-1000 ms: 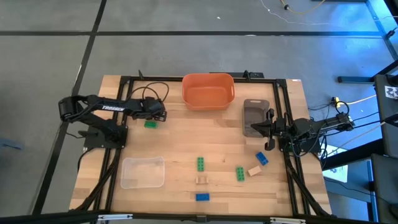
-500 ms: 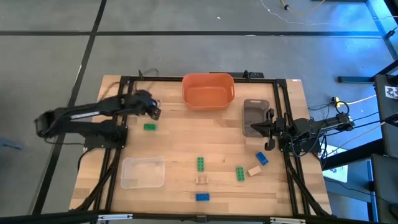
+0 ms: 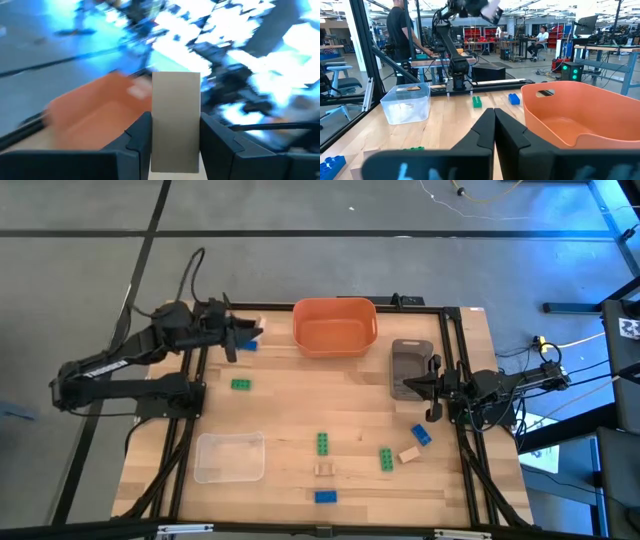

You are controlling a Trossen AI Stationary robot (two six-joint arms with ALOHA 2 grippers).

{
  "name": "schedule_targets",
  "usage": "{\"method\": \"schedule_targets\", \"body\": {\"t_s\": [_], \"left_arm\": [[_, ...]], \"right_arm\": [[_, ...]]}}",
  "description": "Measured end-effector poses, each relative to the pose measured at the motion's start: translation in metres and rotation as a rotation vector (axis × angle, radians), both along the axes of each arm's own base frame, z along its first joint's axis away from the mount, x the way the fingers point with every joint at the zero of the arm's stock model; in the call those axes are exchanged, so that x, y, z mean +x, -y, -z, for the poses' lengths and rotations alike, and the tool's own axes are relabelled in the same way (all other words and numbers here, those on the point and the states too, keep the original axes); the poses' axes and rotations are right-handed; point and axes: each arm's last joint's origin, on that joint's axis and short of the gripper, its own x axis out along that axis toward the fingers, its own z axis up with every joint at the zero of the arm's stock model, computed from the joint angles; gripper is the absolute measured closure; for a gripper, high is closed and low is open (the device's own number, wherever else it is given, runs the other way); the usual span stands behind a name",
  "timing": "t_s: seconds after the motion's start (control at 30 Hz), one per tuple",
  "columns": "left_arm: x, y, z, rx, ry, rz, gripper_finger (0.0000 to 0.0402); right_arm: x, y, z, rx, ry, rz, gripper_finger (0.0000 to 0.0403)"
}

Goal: Sort & place blocks by color
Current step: Put the top left brown block into the black bin

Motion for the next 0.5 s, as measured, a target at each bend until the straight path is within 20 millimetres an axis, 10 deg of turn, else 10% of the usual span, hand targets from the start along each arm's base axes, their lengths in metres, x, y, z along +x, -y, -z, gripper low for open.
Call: {"method": "schedule_targets", "body": {"t_s": [0.5], "left_arm": [[0.033,0.036,0.023,0.03,0.14,-0.07,0.0284]], "right_arm": [[0.0,0.0,0.0,0.0,0.0,0.0,0.0393]]}}
